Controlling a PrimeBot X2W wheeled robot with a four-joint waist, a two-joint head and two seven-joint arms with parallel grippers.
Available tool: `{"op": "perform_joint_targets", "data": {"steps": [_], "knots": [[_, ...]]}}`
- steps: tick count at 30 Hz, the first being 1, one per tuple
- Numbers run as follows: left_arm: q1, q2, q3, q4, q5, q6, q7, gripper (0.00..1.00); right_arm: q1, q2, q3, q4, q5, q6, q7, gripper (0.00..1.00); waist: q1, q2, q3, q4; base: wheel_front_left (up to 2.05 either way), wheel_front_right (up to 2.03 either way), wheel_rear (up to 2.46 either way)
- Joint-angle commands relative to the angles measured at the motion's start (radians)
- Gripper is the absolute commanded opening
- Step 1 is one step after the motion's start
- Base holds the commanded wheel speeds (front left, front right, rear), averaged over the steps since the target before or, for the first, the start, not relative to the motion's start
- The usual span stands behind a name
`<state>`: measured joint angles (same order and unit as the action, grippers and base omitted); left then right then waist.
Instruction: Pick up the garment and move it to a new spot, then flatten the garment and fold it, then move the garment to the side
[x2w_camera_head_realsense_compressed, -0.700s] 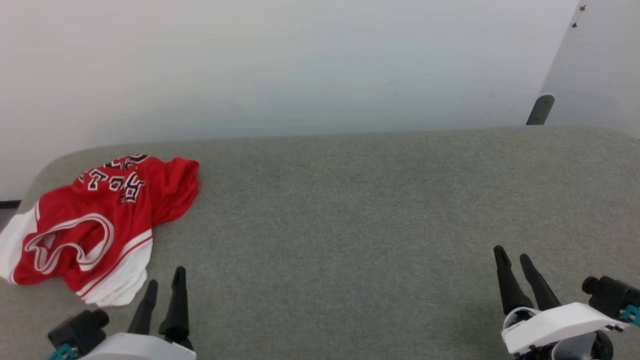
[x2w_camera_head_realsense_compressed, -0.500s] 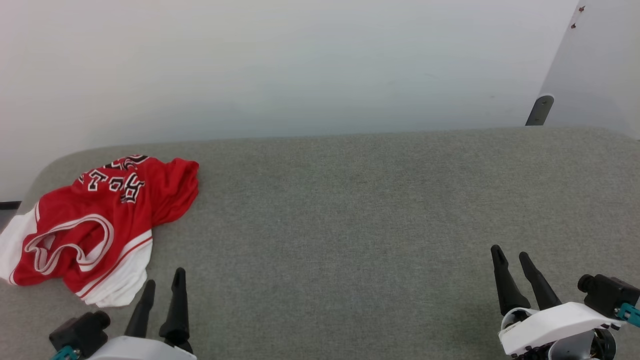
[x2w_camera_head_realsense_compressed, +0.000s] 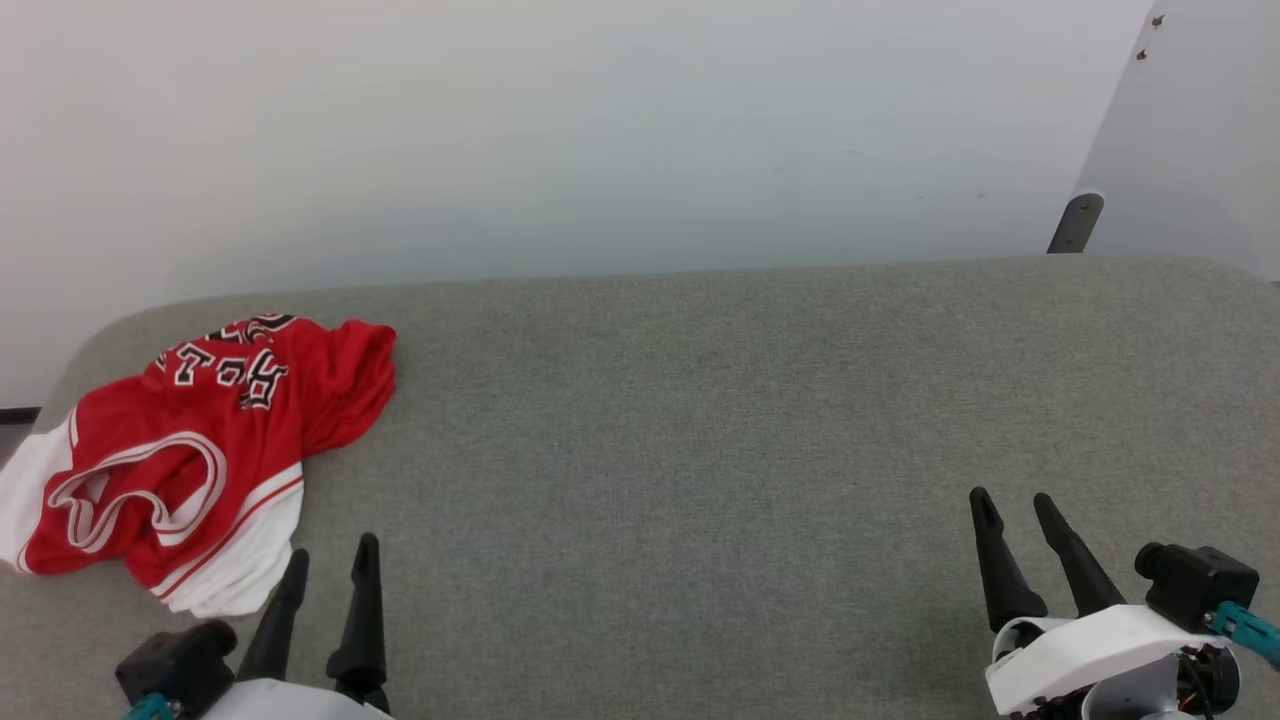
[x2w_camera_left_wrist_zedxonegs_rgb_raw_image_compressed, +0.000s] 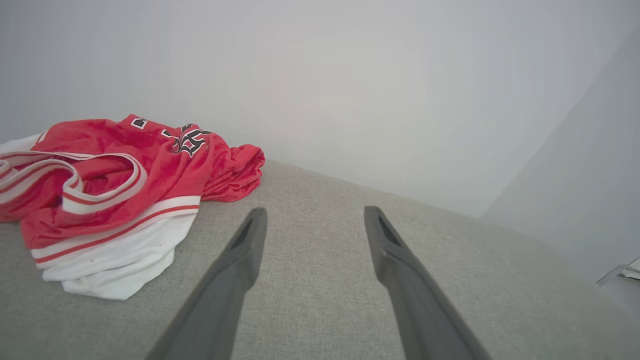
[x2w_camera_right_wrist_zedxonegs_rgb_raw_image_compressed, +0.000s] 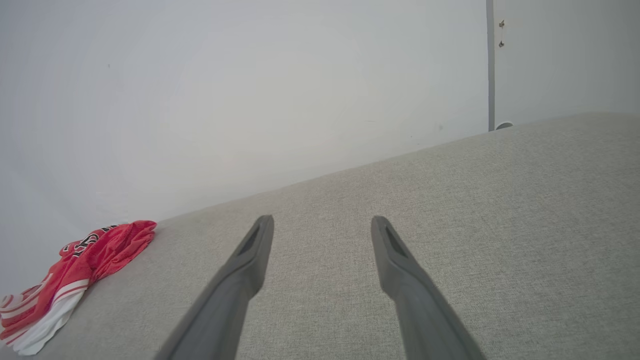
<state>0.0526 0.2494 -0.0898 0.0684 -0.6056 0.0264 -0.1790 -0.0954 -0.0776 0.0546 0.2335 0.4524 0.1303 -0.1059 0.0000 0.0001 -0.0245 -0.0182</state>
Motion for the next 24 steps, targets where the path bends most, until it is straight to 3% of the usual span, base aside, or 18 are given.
{"op": "perform_joint_targets", "data": {"steps": [1, 24], "knots": [[0.007, 0.008, -0.002, -0.013, 0.025, 0.002, -0.01, 1.0, -0.019, -0.003, 0.005, -0.01, -0.026, 0.0, -0.008, 1.0, 0.0, -0.0001, -0.001, 0.0, 0.0, 0.0, 0.0], [0.036, 0.039, -0.029, -0.046, 0.169, 0.011, -0.056, 1.0, -0.016, -0.002, 0.015, -0.026, -0.214, 0.001, -0.04, 1.0, 0.0, -0.0001, -0.006, -0.007, 0.0, 0.0, 0.0]]}}
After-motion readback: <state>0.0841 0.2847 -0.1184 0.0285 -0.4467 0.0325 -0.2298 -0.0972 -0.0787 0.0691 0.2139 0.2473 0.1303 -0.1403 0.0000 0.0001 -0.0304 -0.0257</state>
